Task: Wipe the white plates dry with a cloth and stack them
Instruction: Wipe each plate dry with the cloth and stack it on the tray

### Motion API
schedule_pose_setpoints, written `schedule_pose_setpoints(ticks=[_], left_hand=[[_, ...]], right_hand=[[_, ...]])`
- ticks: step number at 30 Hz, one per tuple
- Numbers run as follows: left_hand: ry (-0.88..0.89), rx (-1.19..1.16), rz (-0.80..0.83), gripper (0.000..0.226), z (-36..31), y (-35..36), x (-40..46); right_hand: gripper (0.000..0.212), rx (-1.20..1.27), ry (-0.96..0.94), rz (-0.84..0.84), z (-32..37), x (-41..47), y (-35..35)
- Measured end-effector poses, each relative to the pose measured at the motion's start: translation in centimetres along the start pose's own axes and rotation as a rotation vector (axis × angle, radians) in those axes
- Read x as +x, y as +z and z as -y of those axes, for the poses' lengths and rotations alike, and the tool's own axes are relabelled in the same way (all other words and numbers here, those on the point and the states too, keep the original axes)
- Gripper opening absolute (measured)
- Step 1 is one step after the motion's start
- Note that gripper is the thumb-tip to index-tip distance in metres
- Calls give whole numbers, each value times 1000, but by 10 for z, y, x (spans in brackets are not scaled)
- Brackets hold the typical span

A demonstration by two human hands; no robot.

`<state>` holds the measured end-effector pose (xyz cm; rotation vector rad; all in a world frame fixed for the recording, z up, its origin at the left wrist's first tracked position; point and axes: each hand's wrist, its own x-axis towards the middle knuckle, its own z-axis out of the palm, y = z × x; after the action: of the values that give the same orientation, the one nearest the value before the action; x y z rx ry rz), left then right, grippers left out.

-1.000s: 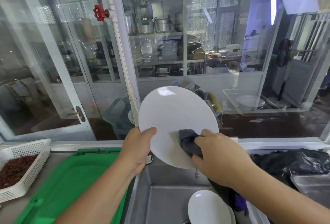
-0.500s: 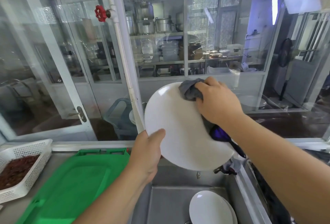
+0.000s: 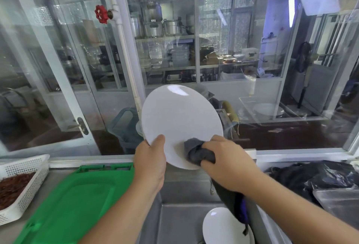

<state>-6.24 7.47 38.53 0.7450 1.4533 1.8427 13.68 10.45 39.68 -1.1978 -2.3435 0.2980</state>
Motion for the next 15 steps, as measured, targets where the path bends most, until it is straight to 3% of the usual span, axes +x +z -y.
schedule_pose_setpoints(ticks=[4,9,15], left_hand=[[-22,-34,47,41,3,3,-6],[-24,-81,57,20,4,0,-6],[30,22,100,20,3,-17,-8]], right_hand=[[16,202,-162,10,27,-8,5],[21,55,-242,-29,27,2,0],[26,-153,33,-172,-21,18,-7]])
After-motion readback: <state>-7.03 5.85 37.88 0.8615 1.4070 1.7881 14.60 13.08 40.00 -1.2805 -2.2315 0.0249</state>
